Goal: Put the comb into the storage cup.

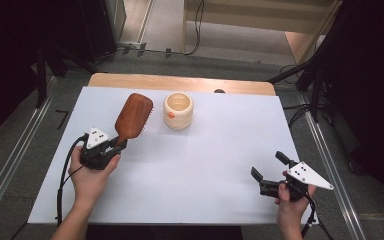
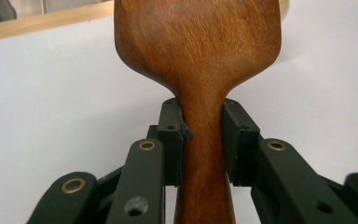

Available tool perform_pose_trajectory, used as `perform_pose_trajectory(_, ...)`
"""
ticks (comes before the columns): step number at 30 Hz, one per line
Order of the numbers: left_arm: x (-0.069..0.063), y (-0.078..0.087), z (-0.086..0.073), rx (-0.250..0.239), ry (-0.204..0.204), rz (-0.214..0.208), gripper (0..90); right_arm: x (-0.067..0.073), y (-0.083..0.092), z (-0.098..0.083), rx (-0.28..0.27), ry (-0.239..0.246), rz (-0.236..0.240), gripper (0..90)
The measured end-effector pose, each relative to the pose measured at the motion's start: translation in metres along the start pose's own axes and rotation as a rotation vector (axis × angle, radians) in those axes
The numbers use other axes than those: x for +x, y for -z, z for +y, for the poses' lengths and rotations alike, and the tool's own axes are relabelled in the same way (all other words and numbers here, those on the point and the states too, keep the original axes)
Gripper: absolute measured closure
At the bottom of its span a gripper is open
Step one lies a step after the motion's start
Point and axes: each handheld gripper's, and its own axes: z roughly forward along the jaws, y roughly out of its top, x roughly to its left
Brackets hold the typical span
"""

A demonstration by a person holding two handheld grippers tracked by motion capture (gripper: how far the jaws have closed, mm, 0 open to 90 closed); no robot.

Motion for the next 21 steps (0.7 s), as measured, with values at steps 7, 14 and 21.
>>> perform_pose_trajectory(7,-0.012,0.003,0.004,-0.038,-0.013,-0.027,72.4,0.011,-0.008,0.018,-0.009,-0.016,0.036,0.0)
perform_pose_trajectory(14,-0.023,0.005,0.005,-0.072,-0.023,-0.052,72.4,0.024,-0.022,0.033,-0.01,-0.025,0.081,0.0)
perform_pose_trajectory(21,-0.034,0.006,0.006,-0.083,-0.033,-0.095,72.4,0.036,-0.033,0.043,-0.007,-0.035,0.113,0.0)
